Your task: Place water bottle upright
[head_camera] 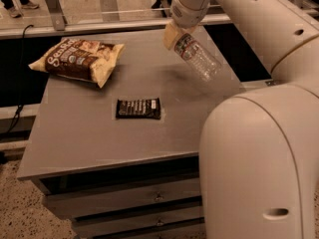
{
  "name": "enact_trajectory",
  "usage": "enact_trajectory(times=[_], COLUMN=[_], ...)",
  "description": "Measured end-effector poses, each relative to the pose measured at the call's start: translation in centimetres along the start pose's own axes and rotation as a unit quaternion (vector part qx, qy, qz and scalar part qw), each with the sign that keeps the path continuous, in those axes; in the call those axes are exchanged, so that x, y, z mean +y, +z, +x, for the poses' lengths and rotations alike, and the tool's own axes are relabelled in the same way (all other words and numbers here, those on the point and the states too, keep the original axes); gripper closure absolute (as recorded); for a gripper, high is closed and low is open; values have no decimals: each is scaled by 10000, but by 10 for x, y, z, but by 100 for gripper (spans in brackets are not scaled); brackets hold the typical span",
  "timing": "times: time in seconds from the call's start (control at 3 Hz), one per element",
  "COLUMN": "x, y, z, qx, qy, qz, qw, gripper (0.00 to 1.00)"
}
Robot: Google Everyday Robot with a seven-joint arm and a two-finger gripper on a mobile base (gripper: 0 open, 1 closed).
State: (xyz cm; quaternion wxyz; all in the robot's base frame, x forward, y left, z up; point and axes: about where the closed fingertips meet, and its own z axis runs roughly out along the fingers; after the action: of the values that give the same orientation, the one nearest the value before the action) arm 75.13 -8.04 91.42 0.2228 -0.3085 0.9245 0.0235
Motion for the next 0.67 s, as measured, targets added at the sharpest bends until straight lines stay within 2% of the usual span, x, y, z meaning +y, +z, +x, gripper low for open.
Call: enact_trajectory(times=[0.33,0.67], x=[0,-3], y=[-44,-74], z=[-13,-11], qx=[-1069,-2113], qy=[-548,-888], qz=[-545,-1119], qw=[9913,9669], gripper=[100,100])
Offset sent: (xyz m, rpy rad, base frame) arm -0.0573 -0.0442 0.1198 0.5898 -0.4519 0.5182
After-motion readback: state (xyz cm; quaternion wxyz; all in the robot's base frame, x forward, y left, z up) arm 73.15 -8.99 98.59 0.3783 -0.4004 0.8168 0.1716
